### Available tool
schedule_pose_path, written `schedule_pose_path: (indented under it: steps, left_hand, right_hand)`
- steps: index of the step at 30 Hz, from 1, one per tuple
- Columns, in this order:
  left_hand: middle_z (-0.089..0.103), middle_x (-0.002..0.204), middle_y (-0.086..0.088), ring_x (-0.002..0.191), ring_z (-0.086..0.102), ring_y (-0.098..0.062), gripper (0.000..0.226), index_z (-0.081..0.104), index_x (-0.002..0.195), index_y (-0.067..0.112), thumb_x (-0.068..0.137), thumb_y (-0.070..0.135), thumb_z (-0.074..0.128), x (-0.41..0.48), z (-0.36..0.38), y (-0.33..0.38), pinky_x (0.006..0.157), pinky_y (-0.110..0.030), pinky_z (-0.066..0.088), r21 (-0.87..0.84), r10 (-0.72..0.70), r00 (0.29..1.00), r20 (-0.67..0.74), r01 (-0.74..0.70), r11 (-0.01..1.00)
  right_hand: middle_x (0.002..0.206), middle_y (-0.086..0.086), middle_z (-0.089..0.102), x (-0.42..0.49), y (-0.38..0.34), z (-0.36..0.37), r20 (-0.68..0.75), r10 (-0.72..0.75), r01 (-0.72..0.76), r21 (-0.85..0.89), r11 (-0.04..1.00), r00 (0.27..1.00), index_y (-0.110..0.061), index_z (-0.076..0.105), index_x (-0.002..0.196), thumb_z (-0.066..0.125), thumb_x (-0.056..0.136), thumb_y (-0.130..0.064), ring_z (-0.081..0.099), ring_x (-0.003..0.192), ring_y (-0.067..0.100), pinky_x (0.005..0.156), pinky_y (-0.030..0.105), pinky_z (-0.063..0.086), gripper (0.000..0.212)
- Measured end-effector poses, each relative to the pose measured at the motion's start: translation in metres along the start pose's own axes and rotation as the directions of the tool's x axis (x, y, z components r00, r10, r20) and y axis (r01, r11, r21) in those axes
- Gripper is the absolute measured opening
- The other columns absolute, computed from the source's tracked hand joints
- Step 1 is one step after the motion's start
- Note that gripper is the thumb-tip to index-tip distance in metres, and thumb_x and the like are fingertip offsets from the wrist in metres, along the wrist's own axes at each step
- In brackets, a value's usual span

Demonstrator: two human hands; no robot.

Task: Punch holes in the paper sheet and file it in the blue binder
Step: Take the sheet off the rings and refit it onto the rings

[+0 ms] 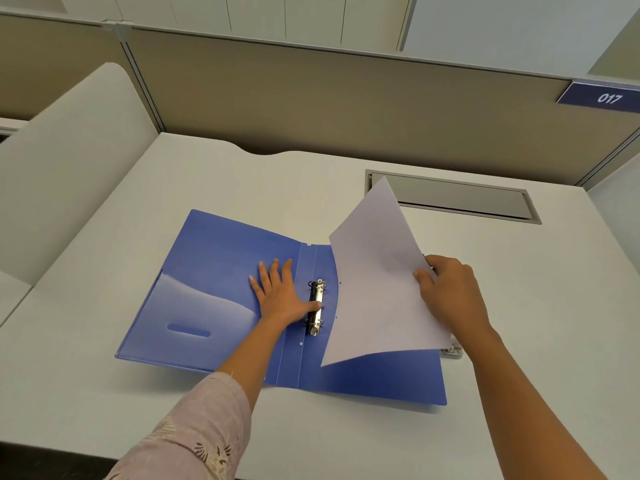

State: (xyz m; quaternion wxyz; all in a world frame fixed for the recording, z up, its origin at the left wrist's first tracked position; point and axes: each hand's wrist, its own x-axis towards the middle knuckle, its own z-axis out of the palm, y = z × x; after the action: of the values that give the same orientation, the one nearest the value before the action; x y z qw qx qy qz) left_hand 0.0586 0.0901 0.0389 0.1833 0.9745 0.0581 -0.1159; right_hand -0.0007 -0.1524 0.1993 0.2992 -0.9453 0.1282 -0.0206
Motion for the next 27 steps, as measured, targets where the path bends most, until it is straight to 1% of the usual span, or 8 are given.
schedule_pose_path:
  steps: [4,6,9,15,18,20,25,27]
  left_hand:
    - [-0.014,0.160,-0.006,0.143,-0.025,-0.035,0.132,-0.007,0.151,0.027,0.055,0.079,0.066,0.002,0.001,0.001,0.113,-0.055,-0.015,0.023,-0.052,0.999,0.000,0.052,0.998]
    - [-0.018,0.159,-0.006,0.141,-0.028,-0.036,0.134,-0.011,0.151,0.026,0.055,0.080,0.065,0.004,0.003,0.003,0.111,-0.056,-0.017,0.045,-0.069,0.997,0.018,0.068,0.997]
    - [-0.021,0.158,-0.007,0.140,-0.030,-0.038,0.134,-0.015,0.150,0.027,0.056,0.079,0.065,0.005,0.003,0.005,0.109,-0.057,-0.020,0.062,-0.087,0.995,0.041,0.085,0.994]
    - [-0.020,0.159,-0.007,0.140,-0.030,-0.038,0.132,-0.014,0.151,0.027,0.058,0.075,0.066,0.008,0.004,0.003,0.111,-0.059,-0.017,0.037,-0.095,0.994,0.053,0.093,0.995]
    - [-0.018,0.159,-0.007,0.140,-0.030,-0.038,0.128,-0.013,0.151,0.028,0.060,0.073,0.066,0.007,0.005,0.003,0.110,-0.059,-0.017,0.029,-0.096,0.994,0.046,0.095,0.995]
    - [-0.018,0.159,-0.007,0.140,-0.029,-0.038,0.127,-0.012,0.151,0.028,0.061,0.072,0.066,0.008,0.004,0.004,0.109,-0.059,-0.018,0.027,-0.096,0.995,0.041,0.095,0.995]
    - [-0.019,0.159,-0.007,0.140,-0.029,-0.038,0.129,-0.012,0.151,0.028,0.059,0.071,0.069,0.007,0.005,0.004,0.108,-0.057,-0.020,0.028,-0.093,0.995,0.045,0.092,0.995]
    - [-0.019,0.159,-0.007,0.141,-0.029,-0.038,0.129,-0.011,0.151,0.028,0.059,0.071,0.069,0.007,0.004,0.004,0.109,-0.057,-0.020,0.030,-0.094,0.995,0.044,0.092,0.995]
  right_hand:
    - [0.078,0.006,0.064,-0.003,0.003,-0.001,-0.008,0.012,-0.011,0.022,1.000,1.000,-0.008,0.068,0.102,0.053,0.092,-0.014,0.057,0.070,0.028,0.061,0.031,0.041,0.019]
    - [0.082,0.008,0.065,-0.003,0.003,0.000,-0.009,0.018,-0.018,0.037,0.999,1.000,-0.008,0.068,0.106,0.053,0.093,-0.014,0.059,0.075,0.029,0.066,0.033,0.046,0.020]
    - [0.093,0.012,0.069,-0.005,0.003,0.004,-0.005,0.015,-0.014,0.054,0.998,1.000,-0.008,0.068,0.108,0.053,0.093,-0.016,0.061,0.079,0.030,0.070,0.033,0.048,0.022]
    - [0.095,0.008,0.069,-0.004,-0.003,0.013,0.005,0.004,-0.005,0.094,0.996,1.000,-0.010,0.067,0.113,0.053,0.094,-0.018,0.059,0.075,0.024,0.068,0.027,0.043,0.024]
    - [0.095,0.011,0.071,-0.003,-0.007,0.018,0.011,-0.007,0.006,0.087,0.996,1.000,-0.008,0.067,0.109,0.053,0.094,-0.018,0.062,0.078,0.028,0.070,0.035,0.051,0.023]
    - [0.093,0.012,0.071,-0.003,-0.008,0.021,0.017,-0.012,0.010,0.075,0.997,1.000,-0.008,0.067,0.108,0.053,0.094,-0.018,0.063,0.079,0.029,0.073,0.038,0.053,0.023]
    - [0.085,0.009,0.069,-0.001,-0.010,0.026,0.027,-0.014,0.013,0.046,0.999,1.000,-0.008,0.068,0.105,0.051,0.095,-0.018,0.061,0.073,0.027,0.068,0.035,0.051,0.022]
    - [0.083,0.008,0.068,-0.002,-0.010,0.027,0.023,-0.024,0.024,0.031,0.999,0.999,-0.008,0.068,0.104,0.051,0.095,-0.018,0.060,0.071,0.026,0.065,0.032,0.047,0.022]
